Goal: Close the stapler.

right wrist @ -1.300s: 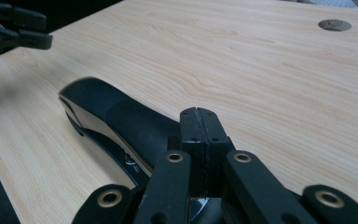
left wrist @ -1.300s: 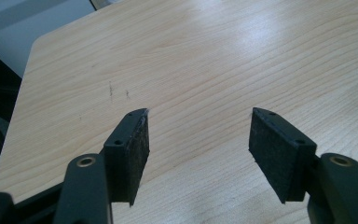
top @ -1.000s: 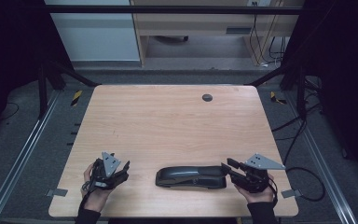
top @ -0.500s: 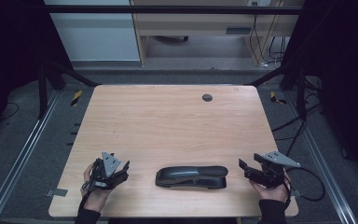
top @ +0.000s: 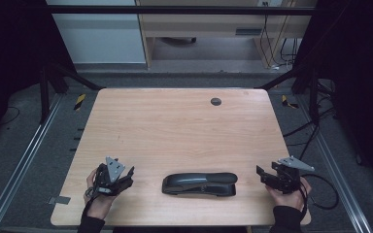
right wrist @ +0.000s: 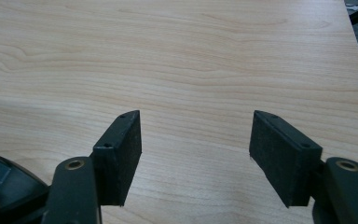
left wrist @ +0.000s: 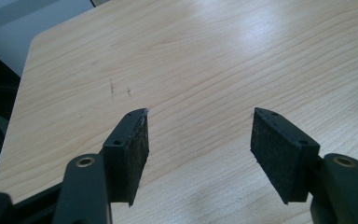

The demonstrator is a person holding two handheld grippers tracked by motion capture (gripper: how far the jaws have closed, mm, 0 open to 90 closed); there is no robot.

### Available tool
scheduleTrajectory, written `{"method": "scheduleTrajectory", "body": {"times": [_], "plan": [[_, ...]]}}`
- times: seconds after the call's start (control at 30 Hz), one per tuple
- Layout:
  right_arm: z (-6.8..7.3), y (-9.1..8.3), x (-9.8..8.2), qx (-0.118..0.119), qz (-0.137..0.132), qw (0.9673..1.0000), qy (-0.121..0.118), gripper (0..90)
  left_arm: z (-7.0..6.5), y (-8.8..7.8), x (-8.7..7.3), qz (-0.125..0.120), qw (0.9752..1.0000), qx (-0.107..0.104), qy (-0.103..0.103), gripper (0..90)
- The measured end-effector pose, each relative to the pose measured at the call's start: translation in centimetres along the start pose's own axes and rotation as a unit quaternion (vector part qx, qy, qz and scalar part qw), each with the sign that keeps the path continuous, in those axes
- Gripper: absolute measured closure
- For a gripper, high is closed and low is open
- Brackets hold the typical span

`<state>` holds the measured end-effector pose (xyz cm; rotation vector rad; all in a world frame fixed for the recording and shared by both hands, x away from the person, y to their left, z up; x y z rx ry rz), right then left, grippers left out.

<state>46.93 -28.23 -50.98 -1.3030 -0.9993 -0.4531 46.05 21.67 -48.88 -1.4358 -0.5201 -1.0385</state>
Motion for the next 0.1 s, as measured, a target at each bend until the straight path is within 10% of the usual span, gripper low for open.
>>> {"method": "scheduleTrajectory", "body": {"times": [0.1], "plan": [[-0.3,0.35,-0.38,-0.004,0.004,0.9999,-0.014,33.8,0.18,0.09,0.02,0.0,1.0,0.004,-0.002,36.4]]}}
Point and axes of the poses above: each handheld gripper's, and its own axes: y roughly forward along the jaws, x roughly out of its top, z roughly to its left, the point moved 5 cm from there along y, roughly forward along the jaws, and after that the axes turned 10 degrees about -y, right-handed, at the moved point
